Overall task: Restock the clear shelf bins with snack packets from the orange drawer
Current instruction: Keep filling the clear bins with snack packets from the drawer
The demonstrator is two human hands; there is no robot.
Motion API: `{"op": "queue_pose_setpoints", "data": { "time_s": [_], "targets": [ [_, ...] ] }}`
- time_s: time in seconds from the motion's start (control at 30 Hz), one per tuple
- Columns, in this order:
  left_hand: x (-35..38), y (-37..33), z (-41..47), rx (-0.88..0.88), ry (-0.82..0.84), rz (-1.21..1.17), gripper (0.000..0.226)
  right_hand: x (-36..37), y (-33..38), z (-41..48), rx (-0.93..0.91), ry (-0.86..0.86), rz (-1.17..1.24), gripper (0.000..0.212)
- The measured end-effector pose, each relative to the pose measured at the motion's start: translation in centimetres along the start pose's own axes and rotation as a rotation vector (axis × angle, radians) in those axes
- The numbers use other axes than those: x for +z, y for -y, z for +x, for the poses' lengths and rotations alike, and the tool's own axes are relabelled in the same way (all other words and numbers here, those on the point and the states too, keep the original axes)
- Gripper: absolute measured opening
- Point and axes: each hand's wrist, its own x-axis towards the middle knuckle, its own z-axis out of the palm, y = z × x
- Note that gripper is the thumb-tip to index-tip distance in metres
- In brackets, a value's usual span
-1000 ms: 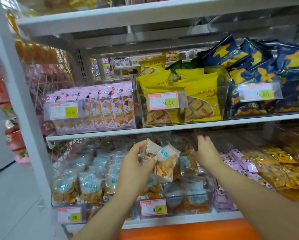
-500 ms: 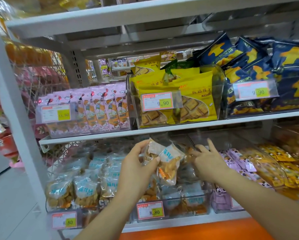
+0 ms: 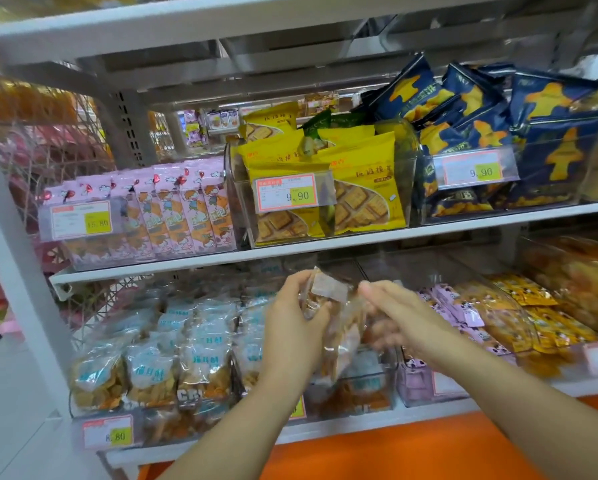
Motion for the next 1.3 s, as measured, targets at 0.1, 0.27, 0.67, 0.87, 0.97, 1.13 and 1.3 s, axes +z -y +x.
{"op": "queue_pose_setpoints", "data": {
  "time_s": [0.1,0.27,0.67,0.87,0.97,1.13,1.3],
  "targets": [
    [1.5,0.2,-0.1,-0.026,-0.018,-0.046,0.04,1.2,-0.1,-0.7,0.04,0.037,0.093,0.053],
    [1.2,1.7,-0.6,-0.065,0.064,0.017,0.04,-0.4,-1.7,-0.9,0.046,-0.081,-0.072,0.04],
    [0.2,2.9,-2.2,0.211,0.283,0.005,0.051,-0.7,-2.3,-0.4,0.168,0.002,0.211,0.046],
    [-0.2,3.7,-3.2,0.275,0.458,0.173,0.032,-0.7,-2.5,-0.1,0.131,-0.027,0.221,0.039],
    [-0.8,3.5,-3.9,0.064,0.379,0.003,0.024,-0.6,-2.4,-0.2,0.062,-0.085,0.24,0.042],
    [-0.1,2.4,-3.5,-0.374,0.229,-0.323,0.041,0.2,-2.4,-0.5,0.048,-0.094,0.407,0.057],
    [-0.5,2.6,-3.2,-0.323,0.244,-0.232,0.009,-0.3,-2.1,-0.9,0.013,0.028,0.048,0.049]
  ]
}}
